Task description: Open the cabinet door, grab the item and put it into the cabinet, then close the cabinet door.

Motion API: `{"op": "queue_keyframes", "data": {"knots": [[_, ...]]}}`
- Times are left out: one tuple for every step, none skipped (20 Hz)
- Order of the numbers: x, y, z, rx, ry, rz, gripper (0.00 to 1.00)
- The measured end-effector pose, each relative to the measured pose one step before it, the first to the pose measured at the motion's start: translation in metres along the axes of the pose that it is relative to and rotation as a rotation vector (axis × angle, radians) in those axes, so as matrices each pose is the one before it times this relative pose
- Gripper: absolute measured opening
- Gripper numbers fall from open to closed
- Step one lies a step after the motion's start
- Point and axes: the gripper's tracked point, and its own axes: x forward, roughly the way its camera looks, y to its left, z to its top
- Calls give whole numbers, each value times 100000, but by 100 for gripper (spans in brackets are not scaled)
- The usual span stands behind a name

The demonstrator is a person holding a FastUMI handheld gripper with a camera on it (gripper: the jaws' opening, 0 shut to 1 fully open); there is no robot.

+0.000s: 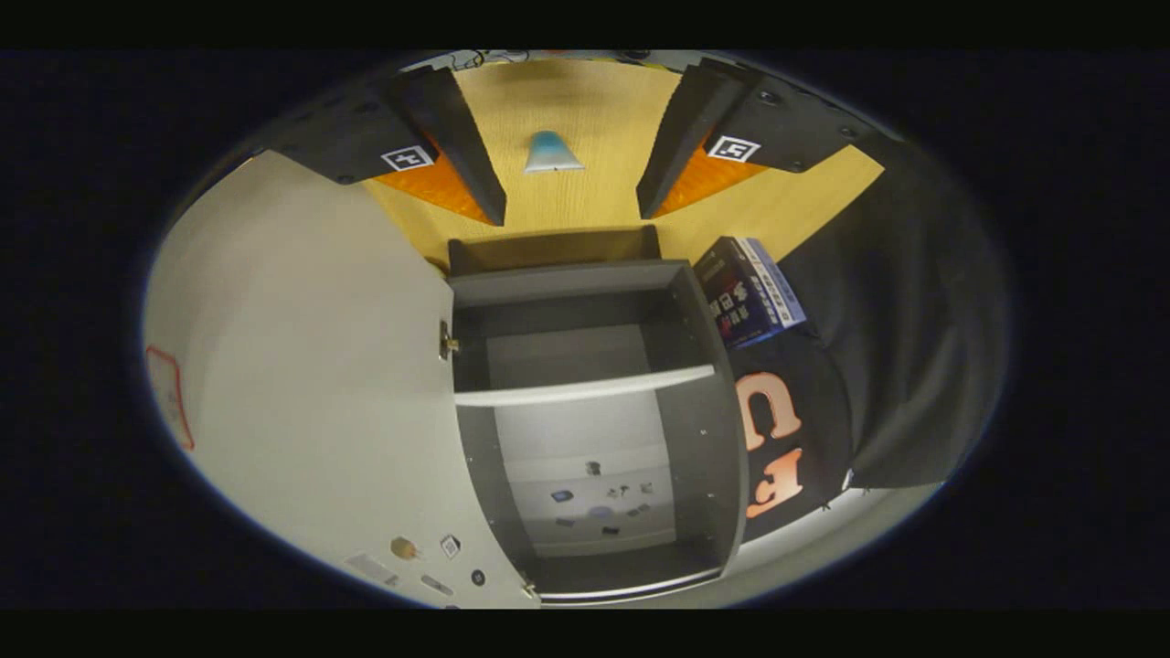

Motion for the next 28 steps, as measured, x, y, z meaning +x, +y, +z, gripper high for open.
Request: {"op": "queue_keyframes", "data": {"knots": [[940, -234, -1381, 601, 2947, -981, 94], [1039, 7, -936, 520, 1592, -647, 94], [802, -195, -804, -183, 1173, -1486, 94], [808, -304, -954, -1070, 1653, -2121, 94], [749, -353, -632, -1294, 800, -2181, 94], [744, -316, -367, -1361, 671, -1764, 94], [643, -195, -475, -1181, 660, -1117, 94], [561, -107, -532, -871, 1229, -841, 94], [446, -17, -565, -305, 1553, -223, 94], [571, 79, -368, 542, 942, 173, 94], [398, 7, -311, 856, 411, 40, 94], [580, -11, -301, 894, 558, -239, 94], [362, 45, -262, 1082, 668, -12, 94], [447, 96, -150, 1500, 825, 363, 93], [259, 95, -77, 1453, 521, 375, 92], [290, 7, -174, 1554, 634, -409, 90], [302, -17, -168, 813, 1046, -347, 80], [42, 65, 240, 818, -438, -86, 72], [-127, 66, -272, 15, 1808, 525, 64], [-261, 123, -2, 1071, 1164, 729, 62], [-435, 320, 398, 1048, -402, 1445, 62], [-616, 339, 942, 736, -1786, 1148, 62], [-845, 357, 1297, 434, -2023, 1494, 62], [-1000, 741, 1575, 93, -1986, 2842, 62], [-1021, 967, 1929, -496, -2202, 2965, 62], [-1004, 673, 2275, -1334, -3328, 2199, 62], [-1065, 673, 2751, -2108, -4275, 1526, 62], [-953, 742, 3034, -2779, -4547, 1183, 62]]}}
